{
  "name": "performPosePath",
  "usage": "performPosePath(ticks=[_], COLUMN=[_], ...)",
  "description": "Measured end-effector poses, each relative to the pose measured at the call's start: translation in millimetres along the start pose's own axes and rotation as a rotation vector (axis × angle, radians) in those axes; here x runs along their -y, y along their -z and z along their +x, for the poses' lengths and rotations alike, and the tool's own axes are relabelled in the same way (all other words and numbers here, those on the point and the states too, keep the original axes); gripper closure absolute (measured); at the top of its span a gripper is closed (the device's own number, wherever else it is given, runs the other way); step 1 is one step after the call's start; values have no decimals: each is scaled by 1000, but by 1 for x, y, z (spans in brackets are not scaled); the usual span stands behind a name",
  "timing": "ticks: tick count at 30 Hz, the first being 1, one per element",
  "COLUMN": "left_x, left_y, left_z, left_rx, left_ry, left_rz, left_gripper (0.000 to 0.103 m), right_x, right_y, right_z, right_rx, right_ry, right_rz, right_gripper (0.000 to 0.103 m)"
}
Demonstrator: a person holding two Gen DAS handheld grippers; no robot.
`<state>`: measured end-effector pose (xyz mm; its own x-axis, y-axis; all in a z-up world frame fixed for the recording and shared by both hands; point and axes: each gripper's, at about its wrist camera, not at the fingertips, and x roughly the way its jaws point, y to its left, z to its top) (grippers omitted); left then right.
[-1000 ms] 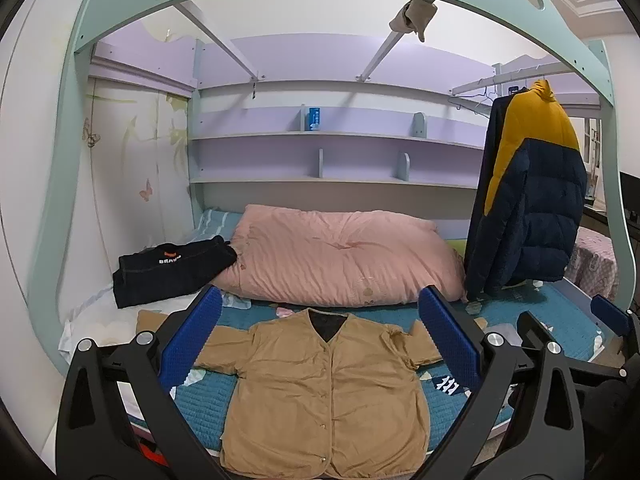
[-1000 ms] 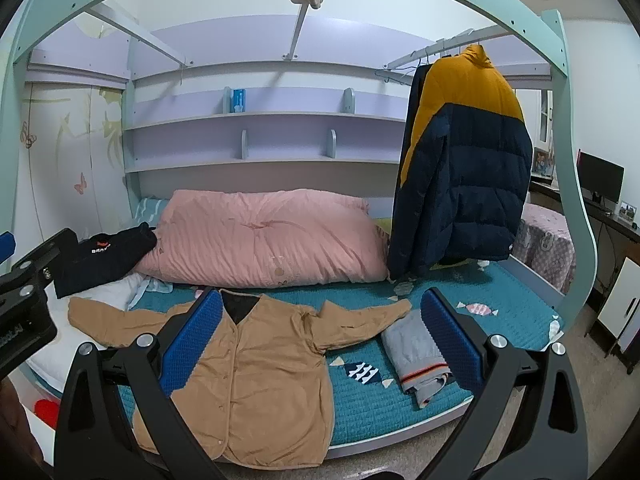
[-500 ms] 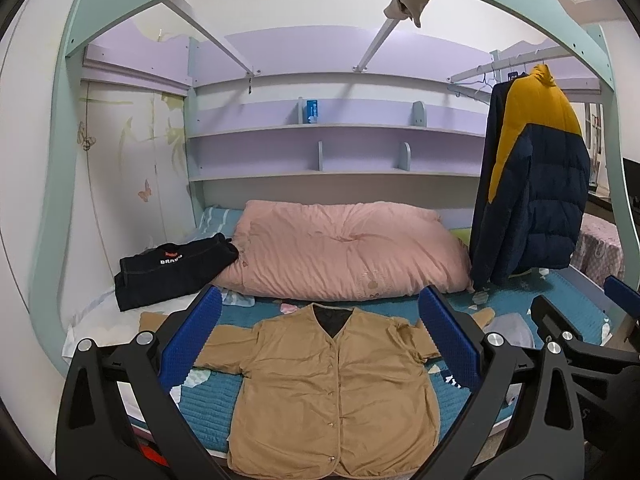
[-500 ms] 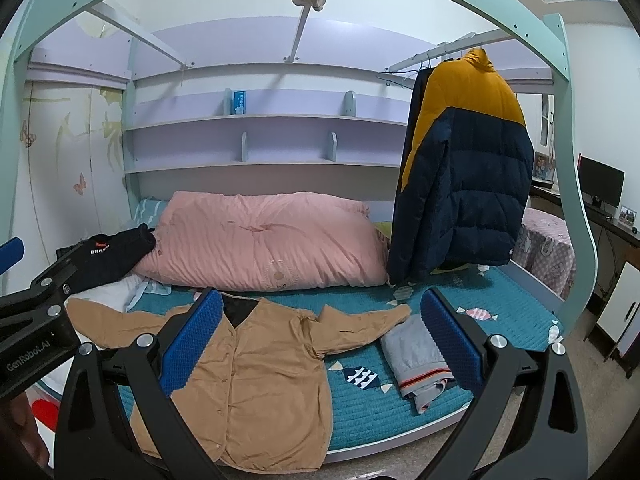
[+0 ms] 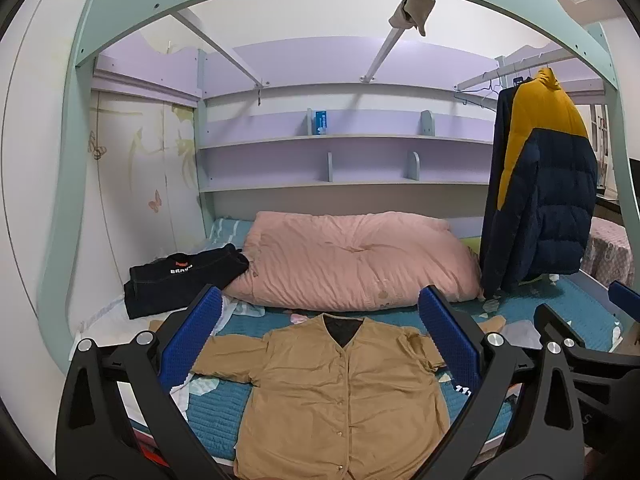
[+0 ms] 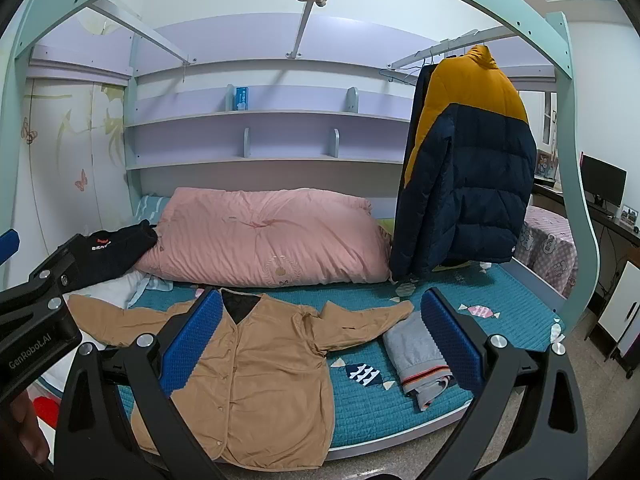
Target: Fold large clothes
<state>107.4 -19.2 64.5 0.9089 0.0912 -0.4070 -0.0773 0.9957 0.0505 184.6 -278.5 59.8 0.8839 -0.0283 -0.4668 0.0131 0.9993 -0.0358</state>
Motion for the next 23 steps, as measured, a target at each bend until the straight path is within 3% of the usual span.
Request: performPosePath(ticks=[15, 19, 23], left_x=[8, 12, 15], left_y=[-4, 1, 3], left_z=[1, -7, -9], left_rx=[-6, 46, 38], left_ry=[16, -69, -46], left_rz=[18, 67, 89], left_gripper=[4, 4, 4], right_x=[-3, -2, 0], right_y=[6, 7, 7], right_z=[4, 5, 7], right_rx=[-14, -19, -23], right_ry=[10, 5, 11], right_rz=[5, 9, 9], right_gripper=[7, 7, 7])
